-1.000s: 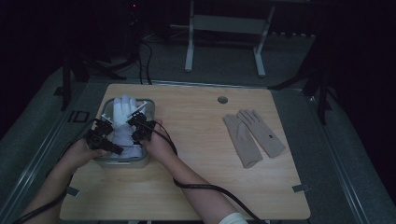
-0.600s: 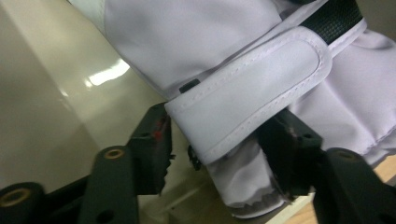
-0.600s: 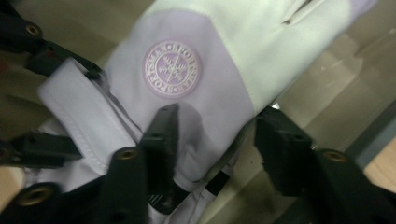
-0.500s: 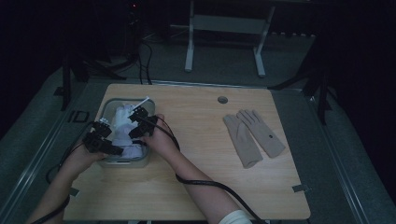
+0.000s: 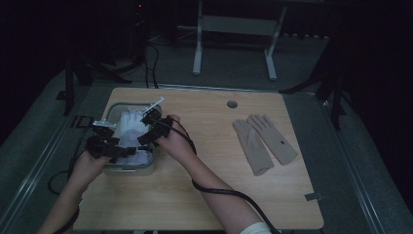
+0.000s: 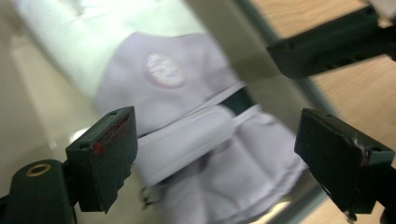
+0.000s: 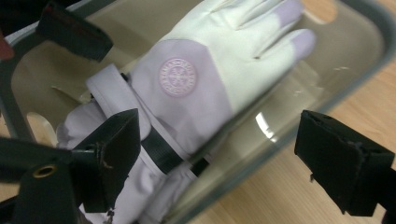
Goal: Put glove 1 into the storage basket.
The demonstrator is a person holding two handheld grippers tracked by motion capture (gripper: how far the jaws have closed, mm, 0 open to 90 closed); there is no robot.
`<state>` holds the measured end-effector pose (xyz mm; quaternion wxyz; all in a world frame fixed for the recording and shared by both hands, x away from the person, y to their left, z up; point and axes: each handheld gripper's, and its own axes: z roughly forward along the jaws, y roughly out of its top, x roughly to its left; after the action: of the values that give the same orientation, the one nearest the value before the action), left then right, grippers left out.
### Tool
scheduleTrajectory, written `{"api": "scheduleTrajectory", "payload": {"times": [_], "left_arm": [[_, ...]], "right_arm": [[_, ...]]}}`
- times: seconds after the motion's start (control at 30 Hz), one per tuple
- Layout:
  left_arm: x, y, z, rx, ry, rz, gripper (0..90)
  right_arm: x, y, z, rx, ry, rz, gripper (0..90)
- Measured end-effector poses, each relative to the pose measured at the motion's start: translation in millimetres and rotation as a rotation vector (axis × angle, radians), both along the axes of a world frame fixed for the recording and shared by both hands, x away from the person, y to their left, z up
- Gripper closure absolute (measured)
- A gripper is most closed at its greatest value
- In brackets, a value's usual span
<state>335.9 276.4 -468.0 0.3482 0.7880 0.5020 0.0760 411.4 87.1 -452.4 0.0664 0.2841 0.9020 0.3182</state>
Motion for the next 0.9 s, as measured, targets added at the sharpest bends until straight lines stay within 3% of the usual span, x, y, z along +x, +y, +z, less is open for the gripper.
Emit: {"api": "scheduleTrajectory", "payload": {"times": [0.23,0.43,0.73,0.9], "left_arm": [[-2.8,-21.9,6.4,0.000,-0.039,-0.022,13.7],[-4.7,-43.9,9.5,0.017,-0.054,-0.080,12.4],[-11.5,-72.0,-0.4,-0.036,-0.108,-0.130,12.4],[-18.8,-89.0,-3.6,-0.055,-0.177,-0.171,12.5]], "right_arm": [[-0.3,-25.8,11.5,0.022,-0.043,-0.037,14.5],[-1.5,-45.4,14.6,0.020,-0.047,-0.043,14.5],[-8.3,-80.1,15.8,0.027,-0.064,-0.065,14.5],[-15.8,-105.3,13.6,0.029,-0.089,-0.084,14.5]]}}
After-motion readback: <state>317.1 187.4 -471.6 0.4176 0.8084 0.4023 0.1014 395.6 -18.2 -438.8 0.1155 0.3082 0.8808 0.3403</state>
